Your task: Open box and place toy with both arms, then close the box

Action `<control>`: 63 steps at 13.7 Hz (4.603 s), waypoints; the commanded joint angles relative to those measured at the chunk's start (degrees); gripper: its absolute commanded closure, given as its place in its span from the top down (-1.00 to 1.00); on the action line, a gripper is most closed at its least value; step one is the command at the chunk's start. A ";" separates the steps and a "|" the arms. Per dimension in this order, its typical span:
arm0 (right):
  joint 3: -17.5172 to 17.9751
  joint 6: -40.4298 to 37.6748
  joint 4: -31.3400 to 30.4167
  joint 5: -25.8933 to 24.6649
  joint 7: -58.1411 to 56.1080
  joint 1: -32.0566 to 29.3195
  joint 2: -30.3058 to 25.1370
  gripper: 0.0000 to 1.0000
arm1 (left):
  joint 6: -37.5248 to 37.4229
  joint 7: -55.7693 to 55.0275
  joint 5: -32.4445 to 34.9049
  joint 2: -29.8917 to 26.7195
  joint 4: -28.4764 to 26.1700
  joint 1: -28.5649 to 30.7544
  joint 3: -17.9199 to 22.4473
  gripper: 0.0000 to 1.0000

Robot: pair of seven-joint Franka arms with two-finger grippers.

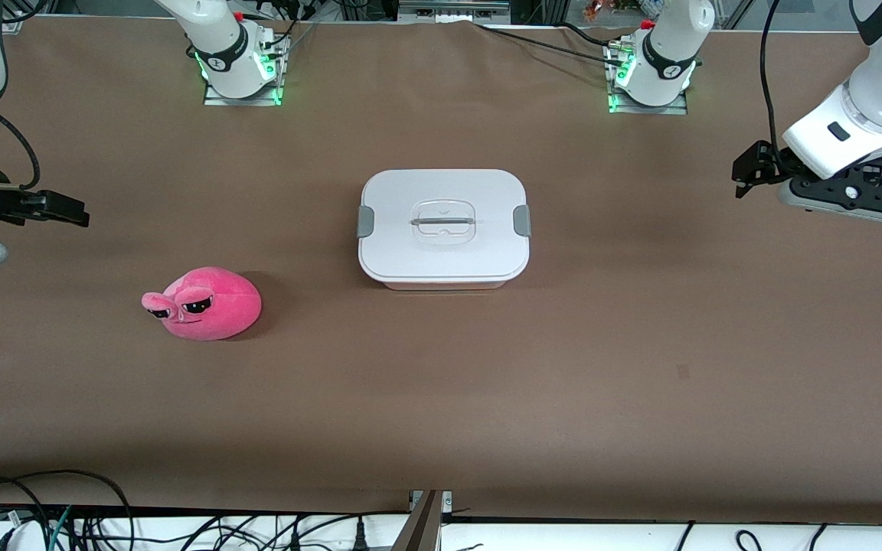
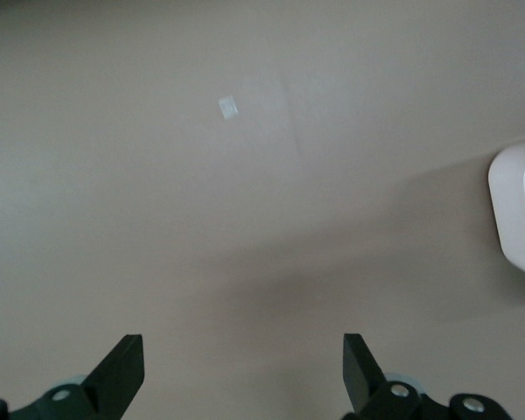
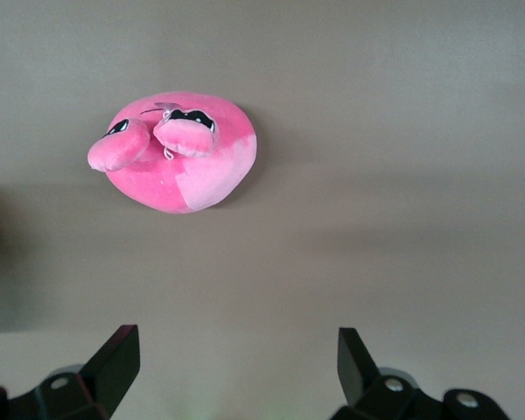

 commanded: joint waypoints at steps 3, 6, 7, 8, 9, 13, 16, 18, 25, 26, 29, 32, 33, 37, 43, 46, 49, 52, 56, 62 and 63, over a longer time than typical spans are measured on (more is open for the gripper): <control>0.16 -0.02 1.11 -0.51 -0.14 -0.31 0.32 1.00 | -6.62 0.61 -5.64 2.63 1.87 -0.53 -4.75 1.00; 0.25 0.42 1.02 -0.59 -0.32 -0.13 0.58 1.00 | -6.36 0.88 -6.09 6.57 2.05 -0.71 -11.07 1.00; 0.25 0.68 1.02 -0.94 -0.41 -0.05 0.67 1.00 | -6.36 1.05 -6.88 9.29 3.09 -0.71 -13.79 1.00; 0.25 1.30 1.02 -1.21 -0.50 0.04 0.84 1.00 | -6.36 1.14 -7.23 12.62 4.49 -0.71 -16.69 1.00; 0.25 1.65 0.93 -1.12 -0.59 0.13 2.50 1.00 | -6.19 1.14 -7.15 15.35 5.99 -0.71 -19.07 1.00; 0.42 4.45 -0.03 -0.24 -0.50 0.57 6.64 1.00 | -4.70 2.10 -6.54 27.84 13.37 -6.40 -22.26 1.00; 0.69 11.73 -6.25 -0.15 -0.41 0.83 8.23 1.00 | 7.40 10.07 -6.09 31.89 12.95 -10.81 -22.08 1.00; 1.21 14.92 -10.04 -0.15 -0.41 1.10 7.88 1.00 | 11.20 11.77 -6.09 33.39 12.33 -12.83 -22.08 1.00; 3.32 22.65 -15.94 2.39 0.02 1.18 7.96 1.00 | 22.45 13.18 5.50 35.77 10.48 -19.95 -22.08 1.00; 3.50 23.88 -16.46 2.39 0.29 1.18 8.14 1.00 | 23.60 14.66 6.21 36.21 10.49 -20.04 -22.08 0.88; 4.20 25.73 -17.35 3.00 0.29 1.18 8.32 1.00 | 24.14 27.27 6.30 38.05 10.66 -20.57 -22.08 0.12; 4.20 27.75 -17.35 3.10 0.29 1.18 9.10 1.00 | 23.61 38.84 7.44 38.15 11.01 -20.84 -22.17 -0.79; 4.20 28.80 -17.35 3.10 0.20 1.27 9.28 1.00 | 23.52 38.85 7.36 37.97 11.01 -20.92 -22.17 -0.93; 4.29 32.14 -17.44 3.10 -0.06 1.36 10.95 1.00 | 23.43 38.14 7.27 37.88 11.10 -20.92 -22.26 -0.99; 4.91 38.91 -19.63 3.10 -0.50 1.36 12.18 0.94 | 22.65 38.06 6.04 35.43 11.19 -20.57 -23.13 -1.00; 5.00 41.02 -19.72 3.10 -0.59 1.36 12.89 -0.08 | 14.32 33.34 4.03 30.87 11.71 -20.22 -24.37 -1.00; 5.08 41.99 -19.72 3.10 -0.50 1.36 13.24 -0.79 | 2.74 26.65 2.43 27.08 14.78 -19.70 -24.20 -1.00; 5.08 42.00 -19.72 3.10 -0.41 1.36 13.41 -1.00 | -7.56 25.39 2.52 26.19 16.11 -13.92 -24.37 -1.00; 5.17 41.82 -19.20 3.10 -0.32 1.36 13.41 -1.00 | -11.98 37.21 1.12 25.31 15.85 -1.71 -24.55 -0.98; 9.03 34.11 -17.01 3.10 0.03 1.36 8.33 -1.00 | -13.13 55.79 2.43 25.84 14.09 13.68 -24.02 -1.00; 10.43 31.21 -15.78 3.01 0.03 1.36 7.45 -1.00 | -13.04 57.46 3.65 26.10 14.09 15.10 -23.93 -1.00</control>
